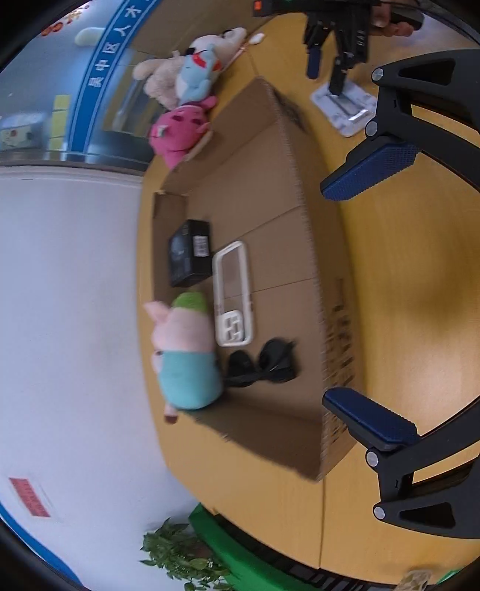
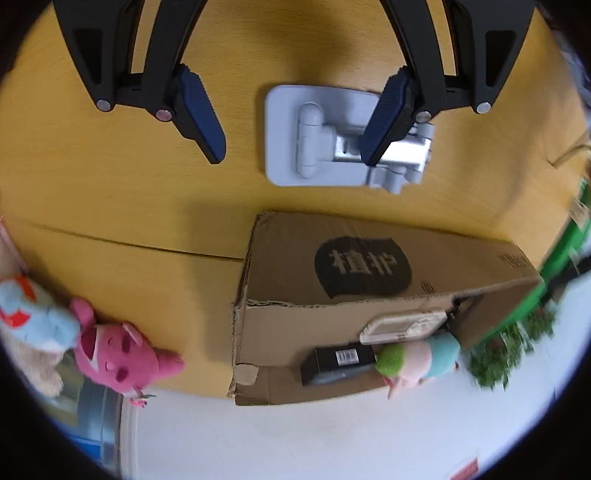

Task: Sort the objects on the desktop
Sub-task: 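Move the right tool to the white folding phone stand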

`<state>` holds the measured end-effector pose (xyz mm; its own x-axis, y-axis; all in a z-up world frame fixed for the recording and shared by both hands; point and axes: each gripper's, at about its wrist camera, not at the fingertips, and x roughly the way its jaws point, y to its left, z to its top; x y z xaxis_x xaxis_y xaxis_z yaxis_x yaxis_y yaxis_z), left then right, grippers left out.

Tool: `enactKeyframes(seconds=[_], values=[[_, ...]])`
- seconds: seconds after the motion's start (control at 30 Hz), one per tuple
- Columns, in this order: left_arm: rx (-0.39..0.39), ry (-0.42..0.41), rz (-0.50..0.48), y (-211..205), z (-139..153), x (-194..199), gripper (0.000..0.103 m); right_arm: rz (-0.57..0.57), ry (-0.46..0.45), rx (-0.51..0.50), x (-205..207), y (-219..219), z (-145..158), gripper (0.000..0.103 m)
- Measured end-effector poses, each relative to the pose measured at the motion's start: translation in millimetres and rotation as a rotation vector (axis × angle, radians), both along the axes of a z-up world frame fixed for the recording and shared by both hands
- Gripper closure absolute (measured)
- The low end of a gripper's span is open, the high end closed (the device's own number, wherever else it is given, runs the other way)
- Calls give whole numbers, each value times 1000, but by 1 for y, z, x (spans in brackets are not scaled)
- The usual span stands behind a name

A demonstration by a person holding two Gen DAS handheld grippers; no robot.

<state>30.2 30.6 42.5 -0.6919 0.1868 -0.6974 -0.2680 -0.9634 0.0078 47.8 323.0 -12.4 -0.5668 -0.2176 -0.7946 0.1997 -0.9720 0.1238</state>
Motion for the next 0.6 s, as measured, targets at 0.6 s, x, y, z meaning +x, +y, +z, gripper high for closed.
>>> enactKeyframes(seconds=[0.6], values=[[17,-119,-54,3,-39,15,0,134,-5,-134,34,-96,6,43]])
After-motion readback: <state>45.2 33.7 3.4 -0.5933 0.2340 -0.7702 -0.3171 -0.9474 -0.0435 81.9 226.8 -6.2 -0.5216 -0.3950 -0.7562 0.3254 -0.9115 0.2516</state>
